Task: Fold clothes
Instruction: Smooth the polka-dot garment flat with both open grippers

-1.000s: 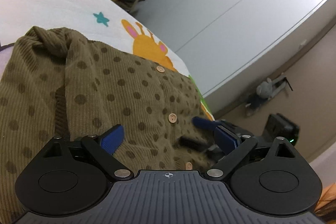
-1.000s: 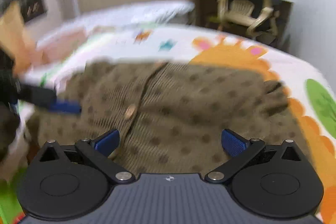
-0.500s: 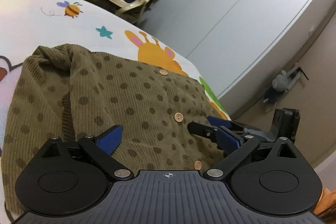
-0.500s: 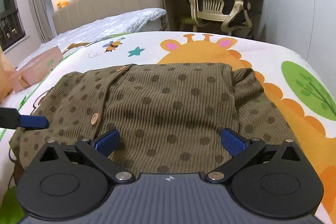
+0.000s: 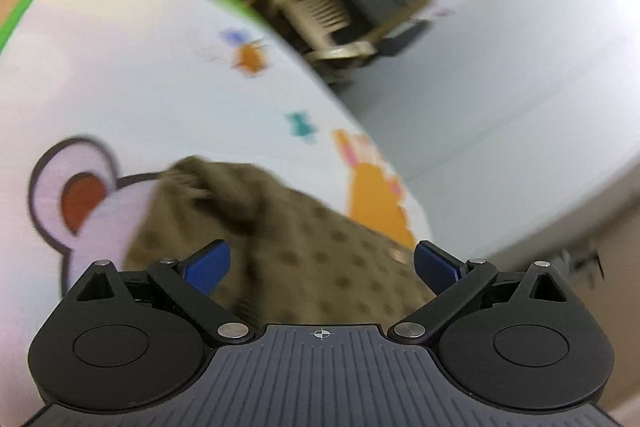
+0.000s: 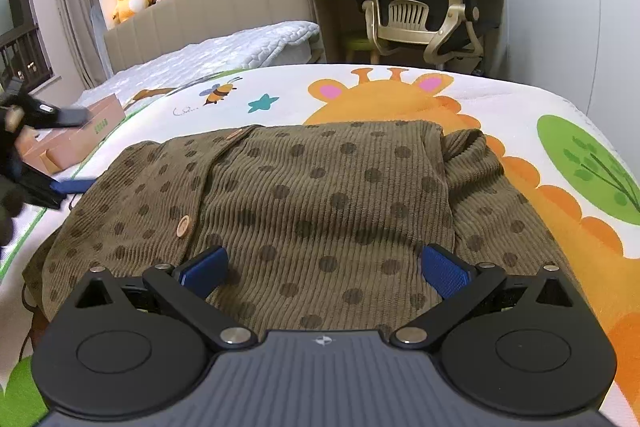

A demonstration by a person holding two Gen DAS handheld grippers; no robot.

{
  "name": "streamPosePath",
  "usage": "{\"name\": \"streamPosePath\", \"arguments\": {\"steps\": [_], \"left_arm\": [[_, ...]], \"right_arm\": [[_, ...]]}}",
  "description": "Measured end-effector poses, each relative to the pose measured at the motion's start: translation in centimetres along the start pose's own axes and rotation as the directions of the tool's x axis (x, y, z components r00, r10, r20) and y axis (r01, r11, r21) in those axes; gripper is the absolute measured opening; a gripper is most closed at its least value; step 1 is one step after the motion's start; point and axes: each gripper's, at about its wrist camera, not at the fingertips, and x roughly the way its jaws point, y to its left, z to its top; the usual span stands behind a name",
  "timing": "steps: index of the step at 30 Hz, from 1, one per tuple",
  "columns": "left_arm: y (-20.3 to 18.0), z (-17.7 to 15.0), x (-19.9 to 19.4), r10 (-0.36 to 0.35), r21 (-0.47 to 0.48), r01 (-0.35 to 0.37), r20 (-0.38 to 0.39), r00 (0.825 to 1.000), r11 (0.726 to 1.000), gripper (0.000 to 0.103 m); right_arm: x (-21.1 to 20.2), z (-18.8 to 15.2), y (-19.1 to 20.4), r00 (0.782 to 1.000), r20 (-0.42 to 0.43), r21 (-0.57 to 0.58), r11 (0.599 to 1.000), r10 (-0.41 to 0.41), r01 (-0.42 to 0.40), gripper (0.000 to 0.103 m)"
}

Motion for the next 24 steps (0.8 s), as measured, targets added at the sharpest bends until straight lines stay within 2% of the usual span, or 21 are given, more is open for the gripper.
{"name": "streamPosePath", "arguments": {"steps": [2,4,7,9,12,13,16,19,22,24], "left_arm": [[0.7,0.8,1.6,-0.016,-0.041,0.015,-0.032,0.999,0.999,0.101],[0.1,1.6,2.5,-0.039,-0.022,0.039,-0.018,0.999,0.999,0.101],[-0.5,3.4,2.5,-0.057,-0.024,0.058,0.071,0.996,0.998,0.101],[-0.3,4.5,1.4,-0.057,-0.051,0.066,0.154,0.986,0.997,0.101],[-0.3,5.3,-0.9,-0.026,-0.023,0.033,0.235,0.972,0.999,0.101],[-0.3,5.1,-1.6,-0.025,-0.009,0.028,0.240,0.970,1.000,0.101],[-0.7,3.2,-2.8,-0.032,0.068,0.022,0.160,0.987,0.997,0.101],[-1.5,-0.2,-2.8,0.019,0.216,-0.031,0.057,0.998,0.976,0.101],[-1.9,-3.5,-2.4,0.089,0.322,-0.084,-0.003,0.996,0.943,0.101],[-2.3,-5.3,-2.2,0.140,0.376,-0.129,-0.002,0.990,0.918,0.101]], "right_arm": [[0.0,0.0,0.1,1.000,-0.001,-0.005,1.000,-0.004,0.004,0.103],[0.0,-0.1,0.2,1.000,-0.003,-0.012,1.000,-0.010,0.010,0.103],[0.1,-0.1,0.3,1.000,-0.005,-0.019,1.000,-0.015,0.015,0.103],[0.1,-0.2,0.4,1.000,-0.006,-0.021,1.000,-0.014,0.014,0.103],[0.1,-0.2,0.4,1.000,-0.009,-0.027,0.999,-0.018,0.018,0.103],[0.1,-0.2,0.5,1.000,-0.010,-0.028,0.999,-0.020,0.019,0.103],[0.1,-0.2,0.6,1.000,-0.012,-0.034,0.999,-0.024,0.023,0.103],[0.1,-0.2,0.6,1.000,-0.015,-0.040,0.999,-0.028,0.027,0.103],[0.0,-0.2,0.7,0.999,-0.015,-0.044,0.999,-0.030,0.030,0.103],[0.0,-0.2,0.8,0.999,-0.016,-0.048,0.998,-0.033,0.032,0.103]]}}
